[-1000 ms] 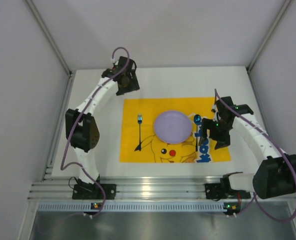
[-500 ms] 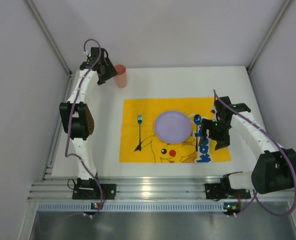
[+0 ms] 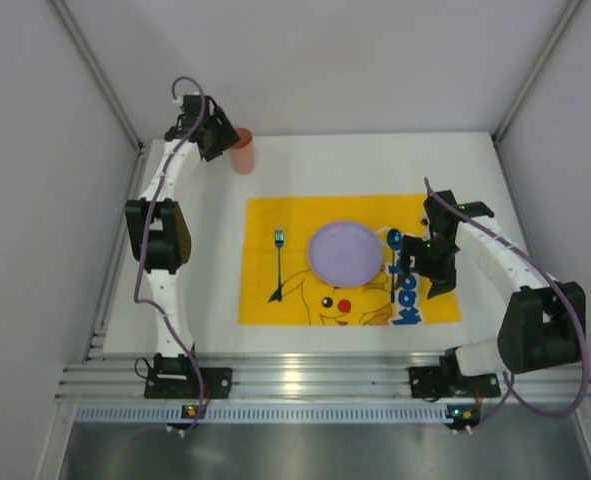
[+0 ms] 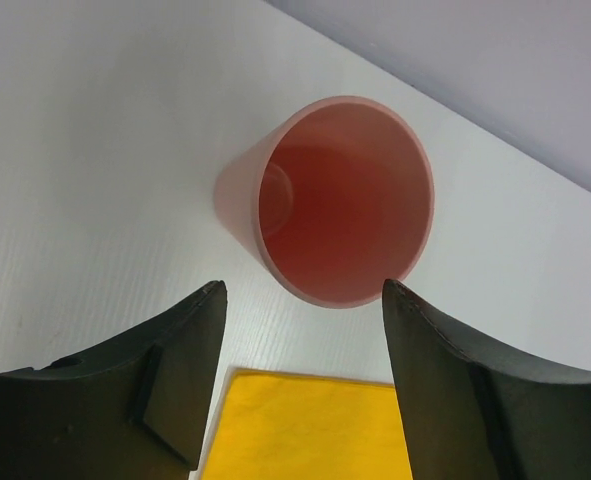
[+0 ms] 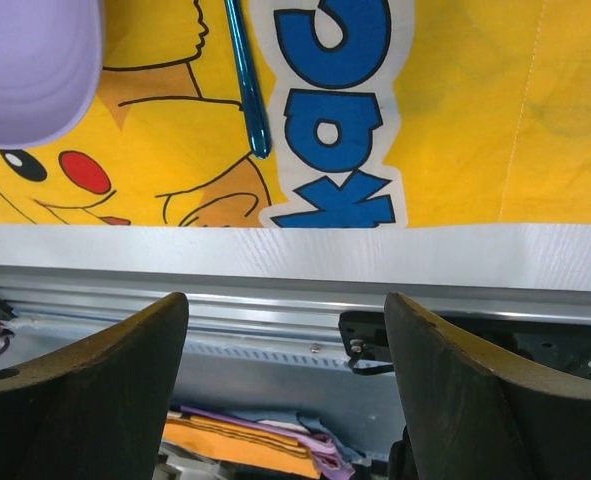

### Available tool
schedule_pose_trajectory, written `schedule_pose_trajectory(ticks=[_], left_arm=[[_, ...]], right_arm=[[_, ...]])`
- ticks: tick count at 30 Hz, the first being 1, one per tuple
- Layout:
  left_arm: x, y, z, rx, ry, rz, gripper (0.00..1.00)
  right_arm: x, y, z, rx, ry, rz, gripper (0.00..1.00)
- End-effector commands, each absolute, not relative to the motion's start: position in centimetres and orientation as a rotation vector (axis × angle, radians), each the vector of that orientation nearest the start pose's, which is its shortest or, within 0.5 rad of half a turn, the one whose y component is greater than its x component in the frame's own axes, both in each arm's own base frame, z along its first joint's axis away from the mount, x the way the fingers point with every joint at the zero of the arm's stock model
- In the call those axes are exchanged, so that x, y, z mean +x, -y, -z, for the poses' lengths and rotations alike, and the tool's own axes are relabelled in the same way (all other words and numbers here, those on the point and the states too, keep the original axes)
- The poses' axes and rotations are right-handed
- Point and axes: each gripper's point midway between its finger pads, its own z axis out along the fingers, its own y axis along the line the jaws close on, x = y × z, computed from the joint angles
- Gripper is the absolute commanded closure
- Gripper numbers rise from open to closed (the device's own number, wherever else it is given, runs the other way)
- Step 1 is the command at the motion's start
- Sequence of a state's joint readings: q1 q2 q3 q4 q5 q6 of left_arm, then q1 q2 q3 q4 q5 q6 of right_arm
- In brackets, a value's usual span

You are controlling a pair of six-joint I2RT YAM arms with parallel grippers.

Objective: Set the dinner table for one person

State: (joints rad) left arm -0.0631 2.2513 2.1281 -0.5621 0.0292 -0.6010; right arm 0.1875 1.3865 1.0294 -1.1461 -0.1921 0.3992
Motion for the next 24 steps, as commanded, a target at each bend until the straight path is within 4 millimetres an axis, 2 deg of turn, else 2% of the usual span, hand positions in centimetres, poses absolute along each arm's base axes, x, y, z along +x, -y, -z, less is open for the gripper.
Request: schedule_pose_trajectory(ticks=[1, 5, 7, 8, 9, 10, 12, 13, 19, 20, 21, 24], left_arm=[[62.2, 6.4, -21.2, -0.56, -2.057, 0.46, 0.31], [62.2, 5.1, -20.3, -0.595, -2.068, 0.4, 0.33], [62.2, 4.5, -18.2, -0.635, -2.113, 0.377, 0.39], [62.5, 4.3, -18.3, -0.639, -2.109, 0.377, 0.4], [62.7, 4.3, -17.9, -0.64, -2.118, 0.373, 0.43], [62.6, 4.3, -15.9, -0.647, -2.166, 0.36, 0.45], [63.1, 4.8, -15.6, -0.627, -2.184, 0.384, 0.49], [63.0, 4.9, -14.0, -0.631, -2.218, 0.38, 0.5], [62.9, 5.4, -12.0, -0.609, -2.264, 0.399, 0.56], [62.9, 5.4, -12.0, -0.604, -2.265, 0.397, 0.62], [62.8, 5.3, -12.1, -0.604, -2.266, 0.391, 0.79], [62.6, 5.3, -13.2, -0.581, -2.258, 0.383, 1.0]], right_arm=[[20.5, -9.0, -10.4, 0.328, -3.046, -0.322, 0.2], [20.8, -9.0, -10.2, 0.338, -3.047, -0.317, 0.2], [20.9, -9.0, -10.2, 0.338, -3.046, -0.317, 0.2], [21.0, -9.0, -10.2, 0.336, -3.047, -0.312, 0.2], [21.1, -9.0, -10.2, 0.336, -3.047, -0.31, 0.2], [21.2, -9.0, -10.2, 0.335, -3.044, -0.311, 0.2], [21.3, -8.9, -10.2, 0.329, -3.046, -0.3, 0.2], [21.4, -8.9, -10.3, 0.329, -3.045, -0.303, 0.2], [21.6, -8.9, -10.4, 0.327, -3.042, -0.294, 0.2], [21.5, -8.9, -10.4, 0.327, -3.045, -0.293, 0.2], [21.6, -8.8, -10.4, 0.328, -3.047, -0.29, 0.2], [21.7, -8.7, -10.7, 0.323, -3.04, -0.274, 0.21]])
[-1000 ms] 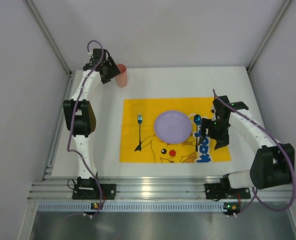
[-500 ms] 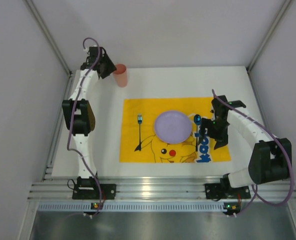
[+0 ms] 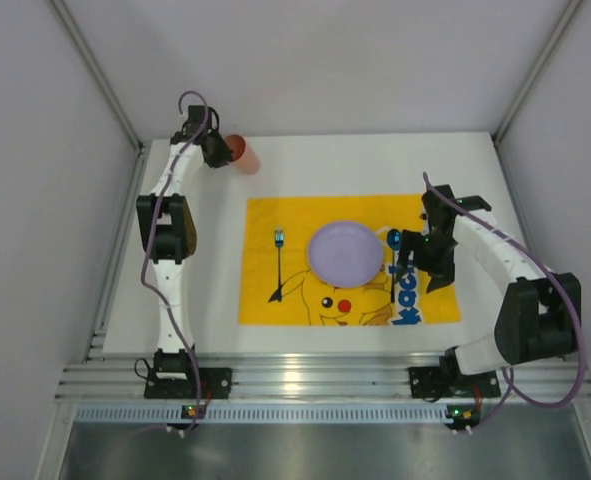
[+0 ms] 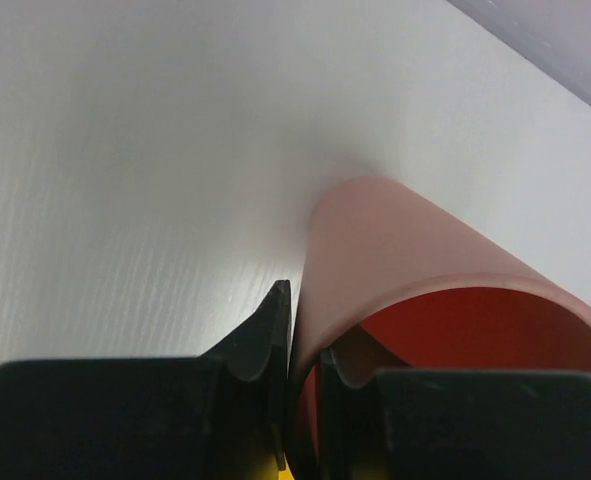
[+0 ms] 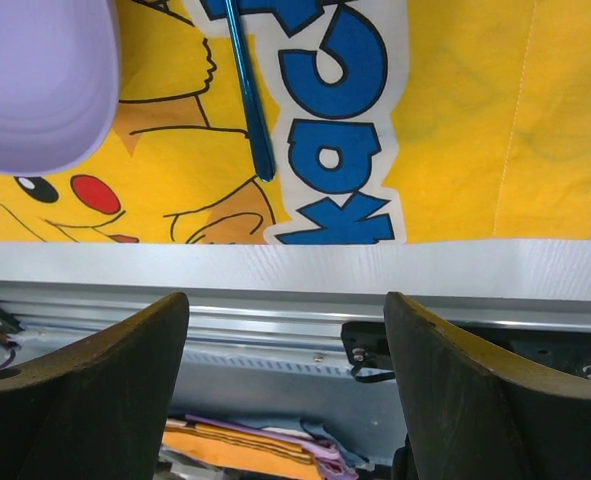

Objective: Set the dinner table for one person

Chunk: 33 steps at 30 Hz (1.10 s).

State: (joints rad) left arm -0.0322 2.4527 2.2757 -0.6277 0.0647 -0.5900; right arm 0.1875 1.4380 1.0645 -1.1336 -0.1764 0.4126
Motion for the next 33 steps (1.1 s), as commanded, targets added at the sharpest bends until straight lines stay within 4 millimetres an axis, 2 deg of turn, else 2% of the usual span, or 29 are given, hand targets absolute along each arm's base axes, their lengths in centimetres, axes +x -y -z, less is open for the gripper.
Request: schedule_pose_trajectory(ticks=[1, 3, 4, 6, 7, 8, 9, 10, 12, 13, 14, 15, 17, 18, 19, 20, 21, 22, 23, 26, 27, 29, 30, 31, 32, 33], left_arm=[[62.4, 5.4, -14.3, -0.557, -2.247, 0.379, 1.0], [62.0, 5.6, -15.1, -0.525, -2.251, 0.37, 1.0], [61.6, 6.1, -16.4, -0.47, -2.244, 0.355, 1.0], [61.0, 6.8, -17.6, -0.407, -2.247, 0.33, 1.0], [60.1, 7.8, -18.7, -0.342, -2.253, 0.306, 1.0], [59.6, 8.5, -18.8, -0.314, -2.264, 0.296, 1.0], [58.8, 10.1, -19.2, -0.268, -2.272, 0.296, 1.0], [58.0, 10.8, -20.7, -0.23, -2.257, 0.291, 1.0], [56.6, 12.1, -20.7, -0.201, -2.277, 0.265, 1.0], [55.1, 14.2, -21.2, -0.154, -2.297, 0.276, 1.0], [54.3, 15.1, -21.5, -0.145, -2.305, 0.263, 1.0], [52.8, 17.9, -22.3, -0.095, -2.308, 0.288, 1.0], [50.4, 19.9, -21.7, -0.054, -2.357, 0.263, 1.0], [48.7, 22.0, -22.8, -0.033, -2.35, 0.294, 1.0], [47.5, 22.7, -22.0, -0.027, -2.38, 0.3, 1.0], [46.6, 23.4, -22.3, -0.028, -2.383, 0.32, 1.0], [45.0, 25.1, -23.3, -0.011, -2.377, 0.371, 1.0], [44.0, 25.6, -23.1, 0.005, -2.387, 0.37, 1.0], [42.6, 26.5, -23.7, 0.028, -2.383, 0.352, 1.0], [40.5, 27.6, -24.0, 0.061, -2.395, 0.333, 1.0], [39.4, 28.3, -24.4, 0.074, -2.401, 0.341, 1.0], [38.3, 28.6, -24.7, 0.079, -2.402, 0.342, 1.0], [37.4, 29.1, -25.5, 0.084, -2.391, 0.362, 1.0], [37.0, 29.3, -25.5, 0.087, -2.393, 0.364, 1.0], [36.5, 29.5, -25.8, 0.09, -2.389, 0.377, 1.0], [35.7, 30.1, -26.3, 0.096, -2.385, 0.398, 1.0]], right_arm=[[22.4, -8.8, -11.4, 0.322, -3.013, -0.28, 0.21], [23.4, -9.2, -12.7, 0.303, -2.976, -0.31, 0.21], [24.9, -10.2, -14.8, 0.273, -2.912, -0.379, 0.2], [26.6, -12.4, -17.4, 0.189, -2.842, -0.496, 0.2], [28.5, -13.6, -20.8, 0.132, -2.739, -0.55, 0.18], [29.2, -15.3, -21.9, 0.069, -2.718, -0.586, 0.18], [29.9, -16.6, -23.6, 0.024, -2.678, -0.633, 0.17], [31.3, -17.9, -27.1, -0.02, -2.578, -0.682, 0.17], [32.1, -21.0, -28.4, -0.098, -2.567, -0.754, 0.17], [32.8, -22.0, -30.7, -0.12, -2.506, -0.791, 0.16], [33.3, -23.4, -30.0, -0.141, -2.531, -0.809, 0.16], [33.5, -24.2, -31.0, -0.165, -2.51, -0.838, 0.17], [33.9, -25.4, -30.2, -0.183, -2.536, -0.848, 0.17], [34.1, -25.6, -30.0, -0.188, -2.536, -0.847, 0.17], [34.2, -25.7, -29.7, -0.194, -2.541, -0.842, 0.17], [34.3, -25.8, -29.4, -0.193, -2.549, -0.837, 0.17], [34.5, -25.8, -29.0, -0.195, -2.553, -0.832, 0.17], [34.5, -25.8, -28.8, -0.197, -2.552, -0.83, 0.17], [34.5, -25.8, -28.7, -0.198, -2.552, -0.829, 0.18], [34.4, -25.5, -28.6, -0.196, -2.541, -0.816, 0.18], [34.4, -25.1, -27.8, -0.181, -2.558, -0.782, 0.18], [34.0, -24.1, -27.3, -0.157, -2.572, -0.72, 0.19], [34.3, -23.0, -26.8, -0.123, -2.578, -0.634, 0.2], [34.0, -22.3, -25.6, -0.105, -2.609, -0.586, 0.22], [33.6, -21.7, -25.5, -0.099, -2.607, -0.55, 0.23], [33.3, -20.7, -24.2, -0.082, -2.636, -0.49, 0.26]])
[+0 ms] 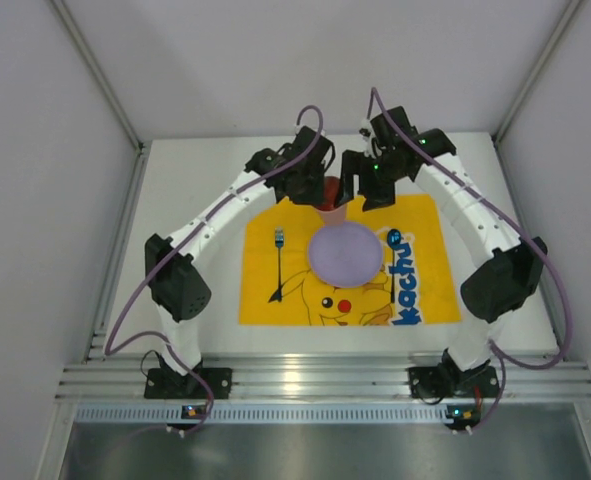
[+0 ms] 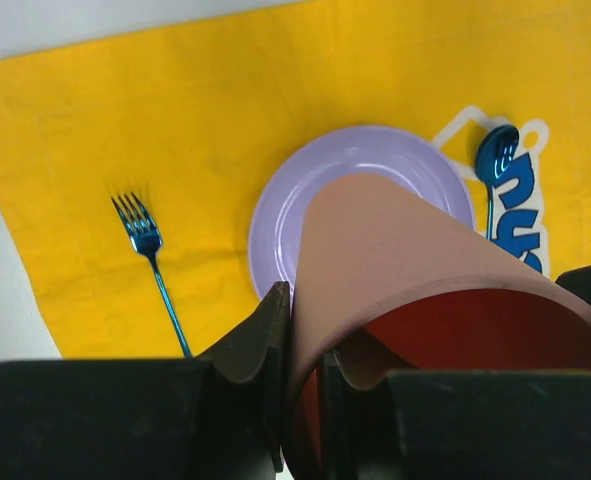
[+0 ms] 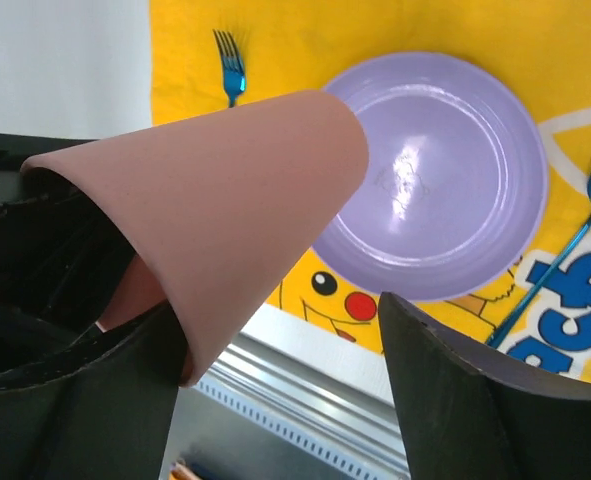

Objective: Set the dinner table for one person

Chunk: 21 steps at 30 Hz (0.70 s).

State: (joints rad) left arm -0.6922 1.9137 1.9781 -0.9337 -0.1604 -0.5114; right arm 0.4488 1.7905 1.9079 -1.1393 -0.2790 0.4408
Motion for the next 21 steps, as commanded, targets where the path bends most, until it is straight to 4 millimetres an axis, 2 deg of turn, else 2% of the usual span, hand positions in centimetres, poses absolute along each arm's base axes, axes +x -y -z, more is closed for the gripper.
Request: schedule_pose_trajectory(ticks=[1, 3, 4, 6, 7, 8, 11, 12, 15, 16, 19, 20, 21], left_arm=[[35.2, 30.3, -26.3, 0.103, -2.394, 0.406, 1.0], [33.9, 31.3, -26.5, 0.13, -2.398, 0.431, 1.0], [33.4, 31.6, -26.5, 0.14, -2.403, 0.431, 1.0], [32.1, 32.6, -26.6, 0.167, -2.406, 0.44, 1.0], [31.8, 32.8, -26.7, 0.171, -2.404, 0.444, 1.0], [31.4, 32.9, -26.7, 0.175, -2.41, 0.444, 0.97], [30.2, 34.1, -27.3, 0.183, -2.409, 0.488, 0.65], [29.8, 34.4, -27.7, 0.182, -2.408, 0.511, 0.5], [29.1, 35.0, -28.2, 0.179, -2.404, 0.541, 0.39], [29.0, 35.0, -28.3, 0.176, -2.401, 0.541, 0.24], [28.7, 34.5, -28.7, 0.161, -2.395, 0.53, 0.06], [28.7, 34.3, -29.0, 0.153, -2.39, 0.526, 0.02], [28.6, 33.9, -29.8, 0.139, -2.372, 0.534, 0.02]], right_arm=[[33.0, -20.4, -24.2, -0.076, -2.633, -0.474, 0.27], [32.6, -19.6, -23.1, -0.06, -2.651, -0.43, 0.33], [32.5, -19.5, -22.9, -0.051, -2.654, -0.418, 0.49], [32.2, -19.1, -22.8, -0.049, -2.649, -0.393, 0.72], [32.2, -19.0, -22.9, -0.049, -2.644, -0.385, 0.91], [32.0, -19.0, -22.8, -0.055, -2.646, -0.371, 0.98], [31.8, -18.7, -22.9, -0.072, -2.645, -0.347, 1.0], [31.8, -18.6, -22.8, -0.07, -2.644, -0.334, 1.0], [32.1, -18.0, -23.2, -0.071, -2.624, -0.294, 1.0], [32.2, -17.9, -23.2, -0.08, -2.622, -0.278, 1.0], [32.8, -17.2, -23.3, -0.08, -2.615, -0.227, 1.0], [33.0, -16.8, -23.3, -0.072, -2.62, -0.212, 1.0], [33.4, -16.5, -23.6, -0.064, -2.608, -0.194, 1.0]])
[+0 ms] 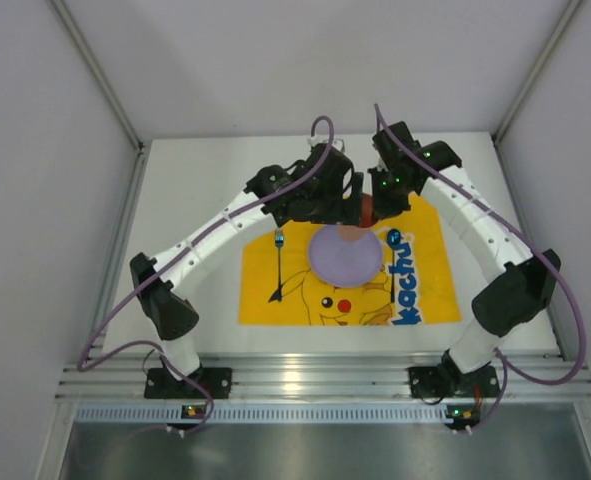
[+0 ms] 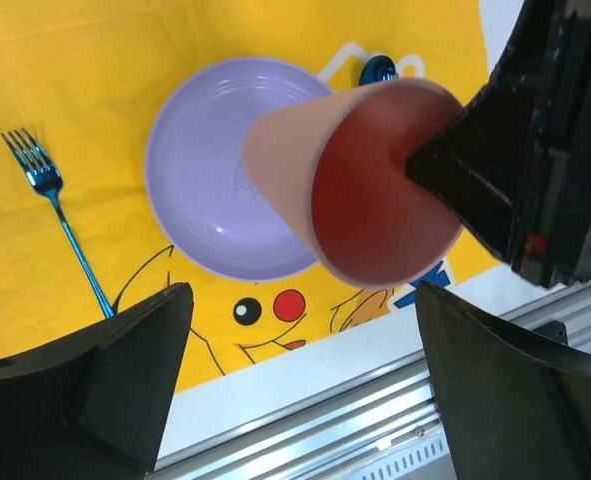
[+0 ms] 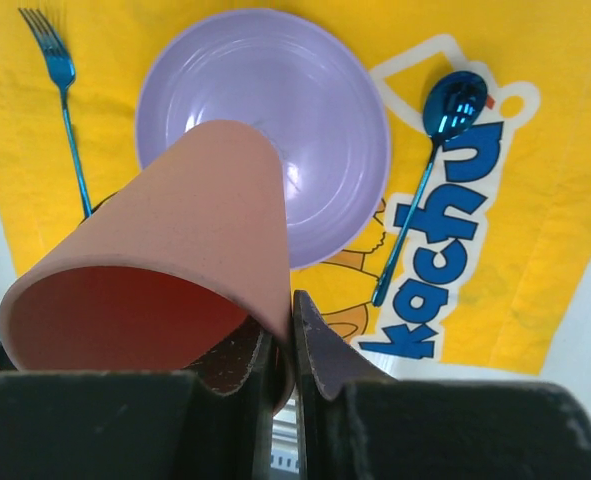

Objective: Set the dinner table for one person

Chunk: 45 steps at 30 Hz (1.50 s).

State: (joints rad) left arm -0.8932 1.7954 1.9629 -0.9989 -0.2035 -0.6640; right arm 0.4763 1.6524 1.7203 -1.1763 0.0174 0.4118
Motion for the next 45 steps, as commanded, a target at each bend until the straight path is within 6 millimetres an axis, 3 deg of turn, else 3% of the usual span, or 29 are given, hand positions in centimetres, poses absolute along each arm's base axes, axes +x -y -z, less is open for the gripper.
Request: schedule_pose_trajectory(ticks=[1, 4, 8, 13, 18, 22, 32, 38, 39, 43, 45], left_arm=[[28.7, 33.4, -30.4, 0.126, -2.357, 0.522, 0.02], [28.4, 31.8, -32.4, 0.092, -2.312, 0.509, 0.02], [27.8, 28.6, -33.9, 0.039, -2.259, 0.441, 0.02], [26.7, 25.9, -31.6, 0.025, -2.285, 0.351, 0.02], [26.0, 23.8, -30.2, 0.005, -2.305, 0.311, 0.02], [26.1, 23.2, -29.6, -0.001, -2.32, 0.321, 0.02], [27.3, 22.1, -28.6, -0.021, -2.356, 0.317, 0.02], [27.5, 21.9, -27.9, -0.008, -2.375, 0.302, 0.02], [27.6, 22.1, -27.9, -0.007, -2.374, 0.309, 0.02], [27.8, 22.7, -27.8, 0.003, -2.381, 0.326, 0.02], [28.0, 23.0, -27.7, 0.006, -2.383, 0.331, 0.02]], right_arm=[[33.8, -16.2, -23.2, -0.062, -2.617, -0.175, 1.0], [35.2, -14.5, -22.9, -0.018, -2.621, -0.129, 1.0], [37.6, -10.6, -22.2, 0.105, -2.631, -0.061, 1.0], [40.4, -7.0, -20.7, 0.235, -2.654, -0.009, 1.0], [42.4, -5.3, -19.1, 0.29, -2.669, 0.058, 1.0], [43.5, -3.8, -16.7, 0.353, -2.708, 0.09, 1.0], [42.6, -3.0, -10.6, 0.406, -2.81, 0.129, 0.98], [42.8, -2.9, -11.5, 0.428, -2.779, 0.108, 0.57], [42.9, -2.9, -12.2, 0.435, -2.758, 0.098, 0.43], [43.3, -3.1, -15.7, 0.444, -2.703, 0.058, 0.29], [43.6, -3.3, -18.7, 0.456, -2.646, 0.019, 0.26]])
